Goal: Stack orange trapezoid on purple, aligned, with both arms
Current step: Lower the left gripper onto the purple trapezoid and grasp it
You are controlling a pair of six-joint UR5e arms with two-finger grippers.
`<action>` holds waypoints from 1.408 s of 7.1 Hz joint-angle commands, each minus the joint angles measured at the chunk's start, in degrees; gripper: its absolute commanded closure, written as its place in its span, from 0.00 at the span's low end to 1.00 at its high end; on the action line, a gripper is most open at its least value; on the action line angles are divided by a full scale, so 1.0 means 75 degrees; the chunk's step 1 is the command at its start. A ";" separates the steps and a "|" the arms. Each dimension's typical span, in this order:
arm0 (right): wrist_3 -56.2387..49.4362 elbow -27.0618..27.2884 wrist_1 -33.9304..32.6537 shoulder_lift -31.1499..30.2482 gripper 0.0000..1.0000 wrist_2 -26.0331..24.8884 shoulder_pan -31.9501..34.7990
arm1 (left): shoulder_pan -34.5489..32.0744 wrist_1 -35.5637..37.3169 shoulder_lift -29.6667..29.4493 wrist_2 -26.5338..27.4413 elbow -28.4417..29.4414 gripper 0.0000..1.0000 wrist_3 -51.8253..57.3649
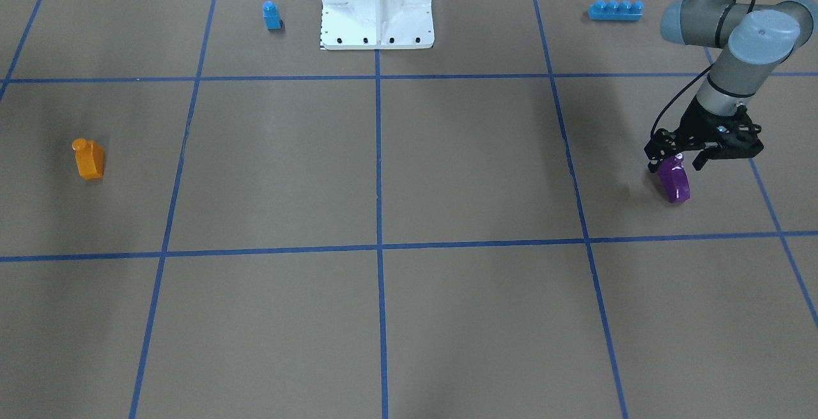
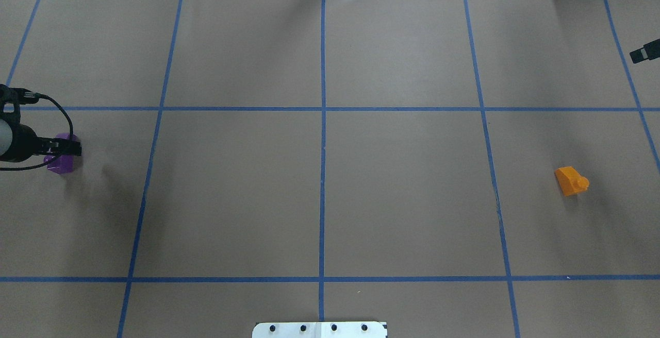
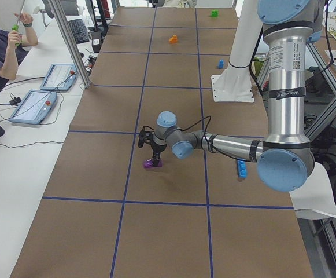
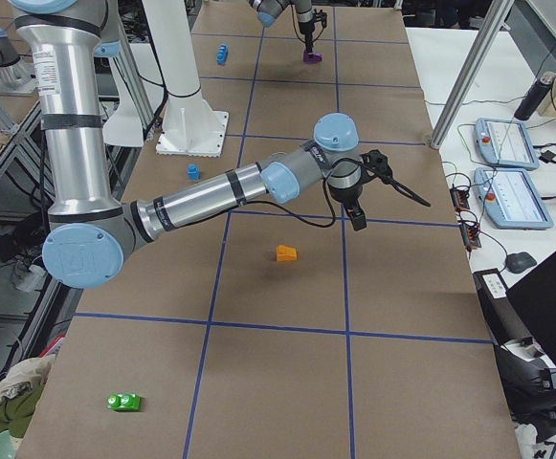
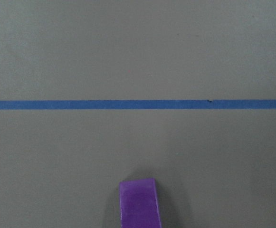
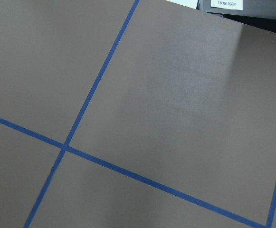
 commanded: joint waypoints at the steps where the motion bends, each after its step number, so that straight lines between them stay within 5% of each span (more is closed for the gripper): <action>1: -0.0013 0.0000 0.0000 0.0002 0.00 0.0000 0.0000 | 0.0098 -0.0051 0.0140 0.0009 0.0023 0.14 0.0050; 3: -0.0001 0.0000 0.0000 0.0048 0.00 0.0000 0.0000 | 0.0110 -0.0051 0.0140 0.0009 0.0047 0.43 0.0061; 5: 0.0011 0.0035 0.0000 0.0037 0.00 0.0000 0.0000 | 0.0110 -0.0051 0.0152 0.0009 0.0047 0.45 0.0061; 6: 0.0011 0.0035 0.0000 0.0037 0.00 0.0000 0.0000 | 0.0110 -0.0051 0.0152 0.0009 0.0047 0.54 0.0061; 7: 0.0011 0.0035 0.0000 0.0037 0.00 0.0000 0.0000 | 0.0110 -0.0051 0.0152 0.0009 0.0047 0.83 0.0073; 8: 0.0011 0.0035 0.0000 0.0037 0.00 0.0000 0.0000 | 0.0110 -0.0051 0.0140 0.0009 0.0012 1.00 0.0061; 10: 0.0011 0.0035 0.0000 0.0013 0.00 0.0012 0.0000 | 0.0110 0.0030 0.0070 -0.0049 -0.0477 1.00 0.0061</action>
